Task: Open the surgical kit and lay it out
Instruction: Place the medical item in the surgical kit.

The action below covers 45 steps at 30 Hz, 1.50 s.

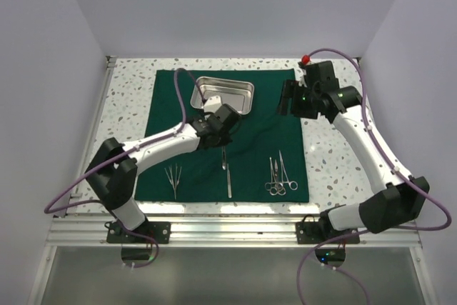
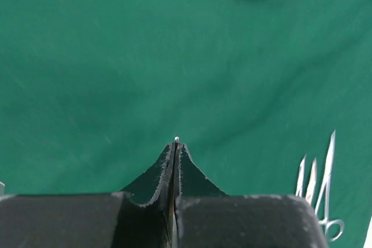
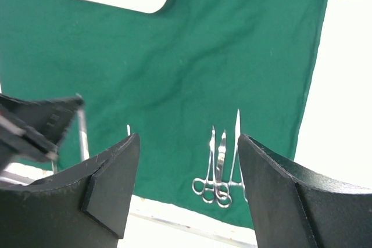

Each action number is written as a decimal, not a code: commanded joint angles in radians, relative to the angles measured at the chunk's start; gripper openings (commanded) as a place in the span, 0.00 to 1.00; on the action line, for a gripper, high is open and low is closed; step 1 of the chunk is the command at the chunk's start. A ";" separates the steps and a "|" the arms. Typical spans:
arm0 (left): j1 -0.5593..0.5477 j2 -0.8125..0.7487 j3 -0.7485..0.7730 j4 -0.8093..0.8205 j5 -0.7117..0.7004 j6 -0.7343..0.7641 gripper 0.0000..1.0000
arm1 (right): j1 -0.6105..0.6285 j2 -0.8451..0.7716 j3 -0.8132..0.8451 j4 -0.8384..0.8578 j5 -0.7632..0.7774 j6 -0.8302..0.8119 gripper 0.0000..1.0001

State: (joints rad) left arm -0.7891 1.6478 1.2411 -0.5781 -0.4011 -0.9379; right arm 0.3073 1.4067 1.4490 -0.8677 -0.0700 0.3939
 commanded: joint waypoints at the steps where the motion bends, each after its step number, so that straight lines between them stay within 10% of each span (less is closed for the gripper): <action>1: -0.088 0.018 -0.038 0.001 -0.088 -0.160 0.00 | 0.001 -0.060 -0.059 0.012 -0.007 0.014 0.72; 16: -0.217 0.092 -0.146 0.032 -0.113 -0.251 0.01 | 0.038 -0.123 -0.128 -0.010 0.021 -0.001 0.72; 21: -0.220 0.073 -0.079 -0.009 -0.125 -0.207 0.50 | 0.038 -0.120 -0.127 -0.008 0.035 -0.004 0.73; 31: -0.052 0.184 0.427 -0.019 -0.133 0.236 0.62 | 0.036 -0.100 -0.085 -0.037 0.067 -0.009 0.73; 41: 0.217 0.809 1.171 -0.040 0.115 0.507 0.60 | 0.035 -0.046 0.046 -0.155 0.162 -0.029 0.73; 45: 0.254 0.837 1.108 0.099 0.163 0.557 0.60 | 0.035 -0.017 0.077 -0.188 0.203 -0.029 0.73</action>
State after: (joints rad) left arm -0.5381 2.4893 2.3432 -0.5682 -0.3313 -0.4854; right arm 0.3412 1.3663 1.4784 -1.0000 0.0719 0.3782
